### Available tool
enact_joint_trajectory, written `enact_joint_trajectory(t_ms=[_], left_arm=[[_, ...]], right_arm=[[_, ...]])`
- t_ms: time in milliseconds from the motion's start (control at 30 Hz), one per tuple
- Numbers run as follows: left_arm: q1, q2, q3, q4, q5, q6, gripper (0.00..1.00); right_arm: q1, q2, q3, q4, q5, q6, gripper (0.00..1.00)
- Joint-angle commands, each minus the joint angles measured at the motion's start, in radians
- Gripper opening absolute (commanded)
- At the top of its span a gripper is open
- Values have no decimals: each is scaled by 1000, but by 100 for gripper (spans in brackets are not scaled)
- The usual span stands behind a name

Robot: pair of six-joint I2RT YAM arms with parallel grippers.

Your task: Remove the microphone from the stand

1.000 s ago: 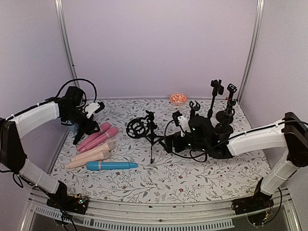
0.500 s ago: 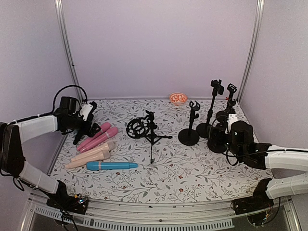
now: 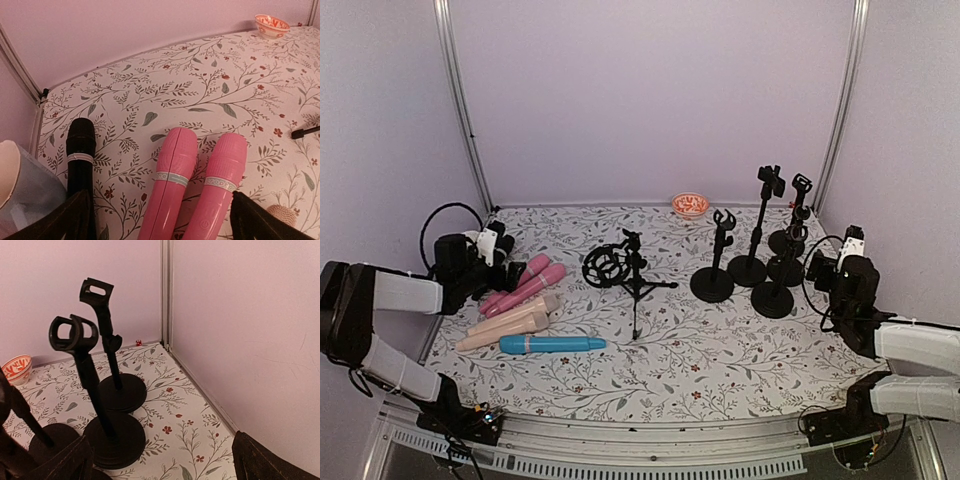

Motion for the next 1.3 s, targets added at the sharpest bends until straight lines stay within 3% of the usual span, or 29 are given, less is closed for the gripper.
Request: enact_joint_trajectory(t_ms=[0,167,333,400,533,700,767,833,900,1000,1267], left_arm=[[9,12,-113,402,-44,-19,99],[11,61,-124,509,-58,-45,99],[11,73,-144,571,-51,-69,99],[13,103,-173,668,-66,-71,99],[29,121,-143,633,-75,-93,99],[46,121,-218,753,-75,-117,99],[48,167,-290,957,-69,-114,99],[47,140,-276,872,-51,-112,99],[49,165,-282,932,-55,-111,99],[50,151,-279,900,-56,-110,99],[51,156,-282,913,-58,-115,99]], right_arm=[[-100,53,-73,245,-72,-45,99],[-212,177,-144,514,-169,-54,99],[-291,296,-123,668,-268,-75,99],[-315,329,-95,657,-314,-81,99],[-339,320,-90,635,-386,-53,99],[-348,396,-114,777,-483,-23,99],[-348,465,-104,837,-473,-30,99],[-348,501,-84,818,-532,-47,99],[-349,562,-94,921,-545,-69,99],[-349,552,-21,760,-547,-66,99],[-349,555,-33,789,-546,-68,99]])
